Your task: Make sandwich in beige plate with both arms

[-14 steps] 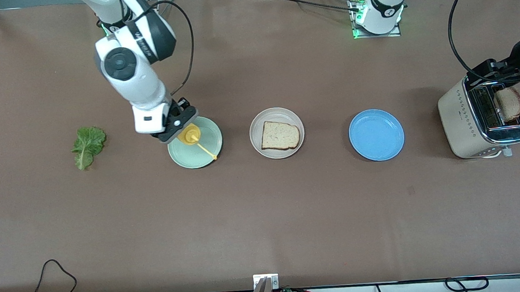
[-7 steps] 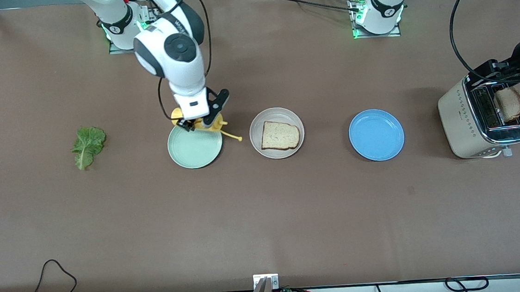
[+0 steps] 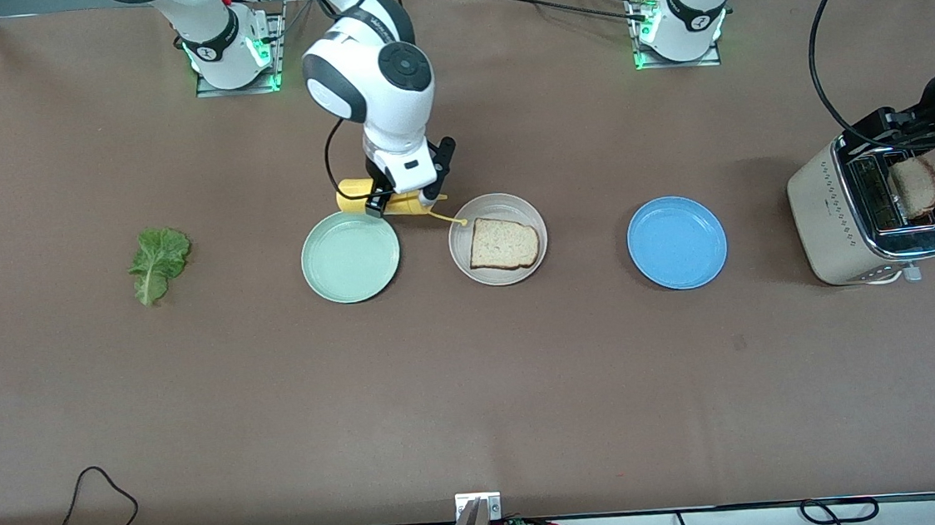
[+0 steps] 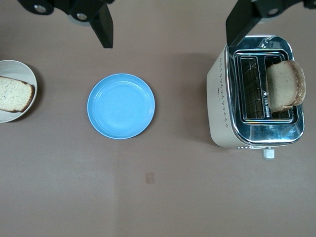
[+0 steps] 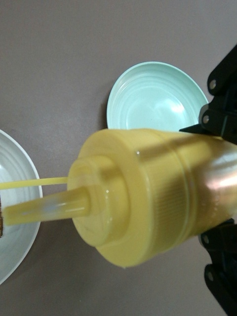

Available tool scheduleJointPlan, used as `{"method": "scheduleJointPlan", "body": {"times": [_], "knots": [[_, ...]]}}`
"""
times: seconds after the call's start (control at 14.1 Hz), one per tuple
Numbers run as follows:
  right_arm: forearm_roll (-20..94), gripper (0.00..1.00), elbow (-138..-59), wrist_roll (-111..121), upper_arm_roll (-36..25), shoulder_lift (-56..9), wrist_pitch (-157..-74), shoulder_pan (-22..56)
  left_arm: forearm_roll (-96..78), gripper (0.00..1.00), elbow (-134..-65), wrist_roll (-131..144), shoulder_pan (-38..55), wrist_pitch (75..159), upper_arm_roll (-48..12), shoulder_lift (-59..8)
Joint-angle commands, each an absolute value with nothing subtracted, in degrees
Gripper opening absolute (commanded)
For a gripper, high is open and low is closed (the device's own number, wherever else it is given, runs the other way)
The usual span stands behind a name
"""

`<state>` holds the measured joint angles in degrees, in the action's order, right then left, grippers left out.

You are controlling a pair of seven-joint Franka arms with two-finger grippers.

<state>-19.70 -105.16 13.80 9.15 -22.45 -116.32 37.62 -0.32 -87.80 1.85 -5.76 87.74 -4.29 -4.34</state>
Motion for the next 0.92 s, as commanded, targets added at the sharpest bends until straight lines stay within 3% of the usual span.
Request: {"method": "scheduleJointPlan", "body": {"times": [0.0, 0.36, 0.64, 0.85], "knots": [[-20.92, 0.21, -99.07, 13.45, 5.55, -26.88, -112.25, 41.56, -0.70, 1.00, -88.77, 1.58, -5.89, 88.07, -4.31, -3.43], [-20.83, 0.21, -90.10, 13.27, 0.80, -33.83, -104.87, 48.33, -0.70, 1.00, -88.77, 1.58, -5.89, 87.80, -4.31, -3.43], [-20.83, 0.21, -88.08, 13.18, 0.00, -34.28, -103.19, 49.65, -0.70, 1.00, -88.68, 1.58, -5.89, 86.75, -4.39, -3.34], [-20.13, 0.21, -80.02, 13.01, -1.76, -37.78, -98.20, 50.98, -1.58, 1.00, -88.33, 1.49, -5.80, 84.03, -4.48, -3.16]]}}
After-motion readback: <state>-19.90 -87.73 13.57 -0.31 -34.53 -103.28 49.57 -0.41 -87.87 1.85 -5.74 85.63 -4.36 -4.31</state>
